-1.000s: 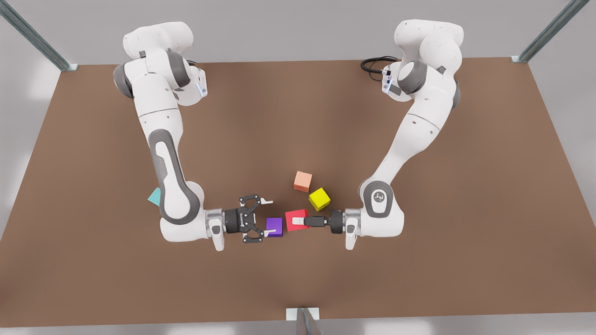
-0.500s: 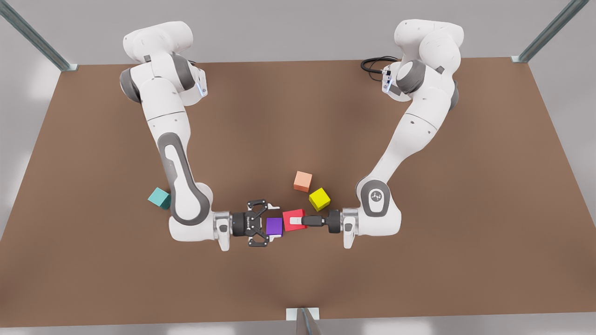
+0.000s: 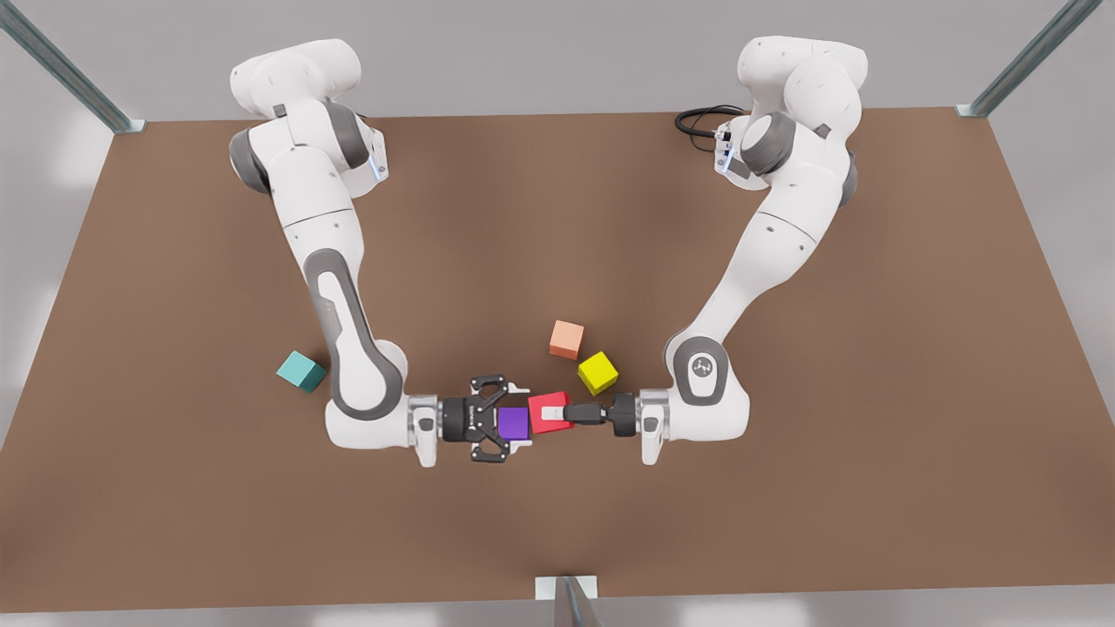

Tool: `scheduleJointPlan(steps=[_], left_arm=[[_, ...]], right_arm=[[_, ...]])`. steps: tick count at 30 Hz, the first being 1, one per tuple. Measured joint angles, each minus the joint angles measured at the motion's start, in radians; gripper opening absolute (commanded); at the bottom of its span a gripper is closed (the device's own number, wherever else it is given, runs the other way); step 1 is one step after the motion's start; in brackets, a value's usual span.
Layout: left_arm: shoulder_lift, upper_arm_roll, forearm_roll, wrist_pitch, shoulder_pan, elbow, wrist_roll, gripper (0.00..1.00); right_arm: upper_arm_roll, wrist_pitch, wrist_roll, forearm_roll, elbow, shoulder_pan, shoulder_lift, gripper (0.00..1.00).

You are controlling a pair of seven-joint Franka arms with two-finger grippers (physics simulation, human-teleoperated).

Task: Pick up red wooden cube and pass to hand red wooden cube and place in blue wooden cube

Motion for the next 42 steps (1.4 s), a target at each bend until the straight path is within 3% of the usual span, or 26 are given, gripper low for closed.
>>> scheduleJointPlan(steps=[21,22,23,24,26,27,28,33,36,39,42], left_arm=[[0.000,0.000,0.001,0.017,-0.011,0.000,0.009,0.59],[0.000,0.000,0.001,0.018,-0.011,0.000,0.009,0.59],[0.000,0.000,0.001,0.019,-0.011,0.000,0.009,0.59],[0.000,0.000,0.001,0.020,-0.011,0.000,0.010,0.59],[0.000,0.000,0.000,0.021,-0.011,0.000,0.010,0.61],[0.000,0.000,0.000,0.021,-0.011,0.000,0.010,0.63],[0.000,0.000,-0.002,0.021,-0.011,0.000,0.012,1.00],[-0.006,0.000,-0.012,0.016,-0.003,-0.001,0.025,1.00],[-0.026,0.000,-0.003,-0.018,0.075,-0.026,0.027,1.00],[-0.071,0.002,0.106,-0.123,0.257,-0.056,0.023,1.00],[-0.276,-0.006,0.611,-0.300,0.357,-0.051,-0.024,1.00]], right_arm=[[0.038,0.037,-0.011,0.040,-0.003,0.038,0.020,1.00],[0.038,0.040,-0.009,0.041,-0.001,0.039,0.022,0.92],[0.038,0.042,-0.008,0.041,0.000,0.040,0.022,0.70],[0.038,0.043,-0.005,0.039,0.000,0.040,0.023,0.58],[0.037,0.043,-0.001,0.037,0.000,0.040,0.023,0.58],[0.038,0.044,0.000,0.038,-0.001,0.040,0.023,0.58],[0.038,0.045,0.001,0.038,-0.002,0.040,0.023,0.58],[0.038,0.047,0.006,0.039,-0.003,0.038,0.022,0.59],[0.038,0.045,0.009,0.039,-0.004,0.031,0.019,0.59],[0.030,0.014,0.010,0.000,-0.014,-0.039,0.006,0.59],[0.026,-0.081,0.012,-0.222,-0.114,-0.184,-0.097,0.59]])
